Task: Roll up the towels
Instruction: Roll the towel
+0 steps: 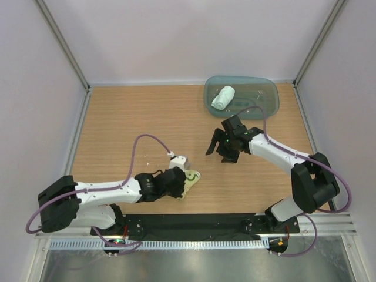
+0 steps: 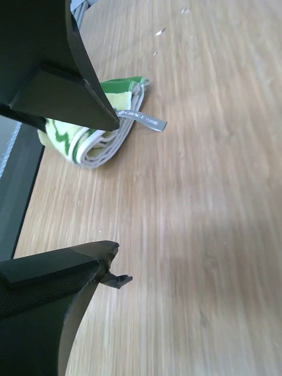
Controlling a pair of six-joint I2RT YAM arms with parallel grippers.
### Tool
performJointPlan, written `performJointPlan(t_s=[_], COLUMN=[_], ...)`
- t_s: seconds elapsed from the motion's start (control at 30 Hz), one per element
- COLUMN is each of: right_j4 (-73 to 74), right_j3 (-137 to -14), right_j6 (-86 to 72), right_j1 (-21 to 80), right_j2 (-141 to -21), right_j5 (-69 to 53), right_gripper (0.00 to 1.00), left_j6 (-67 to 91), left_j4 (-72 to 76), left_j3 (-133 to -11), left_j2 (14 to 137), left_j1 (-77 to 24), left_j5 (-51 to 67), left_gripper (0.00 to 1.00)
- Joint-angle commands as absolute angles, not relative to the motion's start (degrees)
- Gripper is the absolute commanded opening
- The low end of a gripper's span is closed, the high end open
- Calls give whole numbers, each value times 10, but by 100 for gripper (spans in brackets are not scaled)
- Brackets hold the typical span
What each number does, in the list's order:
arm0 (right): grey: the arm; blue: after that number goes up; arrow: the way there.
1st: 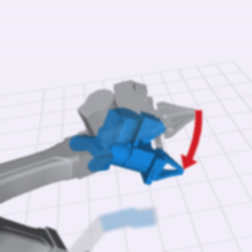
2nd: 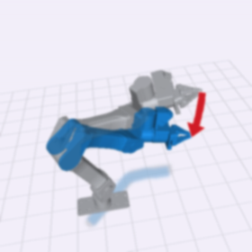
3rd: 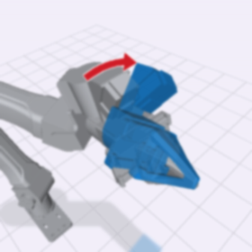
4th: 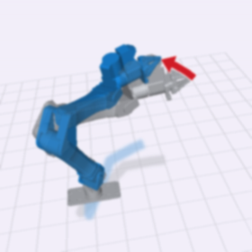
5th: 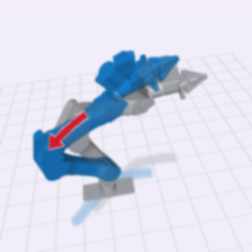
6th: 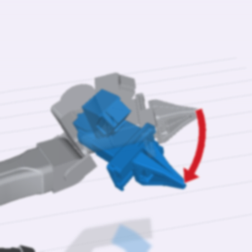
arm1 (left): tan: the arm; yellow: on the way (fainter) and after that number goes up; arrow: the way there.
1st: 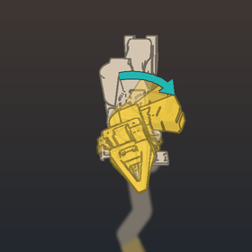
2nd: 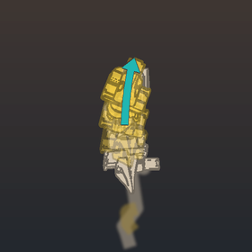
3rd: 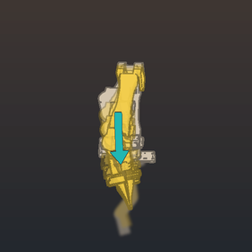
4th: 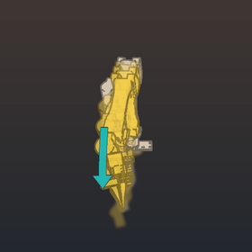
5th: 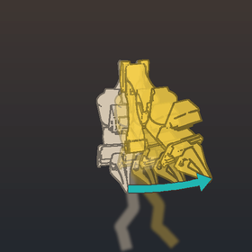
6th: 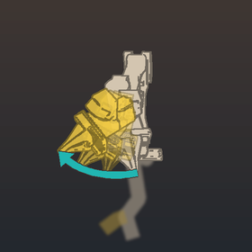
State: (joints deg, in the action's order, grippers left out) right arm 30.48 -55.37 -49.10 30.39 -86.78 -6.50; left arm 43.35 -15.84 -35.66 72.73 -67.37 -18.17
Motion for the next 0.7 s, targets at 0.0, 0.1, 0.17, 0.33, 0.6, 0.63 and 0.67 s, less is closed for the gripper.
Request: performJointPlan(t_s=[0.0, 0.1, 0.17, 0.33, 0.6, 0.63, 0.67], right_j4=[339, 335, 314, 216, -84, -100, -138], right_j3=[-582, -570, -554, -476, -367, -364, -362], right_j6=[-456, -453, -454, -462, -506, -505, -508], right_j1=[281, 275, 275, 275, 327, 342, 368], right_j2=[-823, -805, -791, -760, -770, -790, -800], right_j5=[-40, -48, -68, -143, -278, -273, -272], right_gripper=[83, 83, 83, 82, 80, 79, 79], left_j6=[475, 508, 529, 635, 776, 783, 792], left_j4=[-87, -56, -51, -32, -87, -100, -126], left_j3=[-315, -262, -232, -177, -96, -96, -95], left_j2=[664, 613, 587, 564, 524, 511, 505], left_j1=[-593, -519, -477, -419, -402, -402, -402], left_j5=[-72, -8, 19, 67, 13, 8, 4], left_gripper=[0, 0, 0, 0, 0, 0, 0])
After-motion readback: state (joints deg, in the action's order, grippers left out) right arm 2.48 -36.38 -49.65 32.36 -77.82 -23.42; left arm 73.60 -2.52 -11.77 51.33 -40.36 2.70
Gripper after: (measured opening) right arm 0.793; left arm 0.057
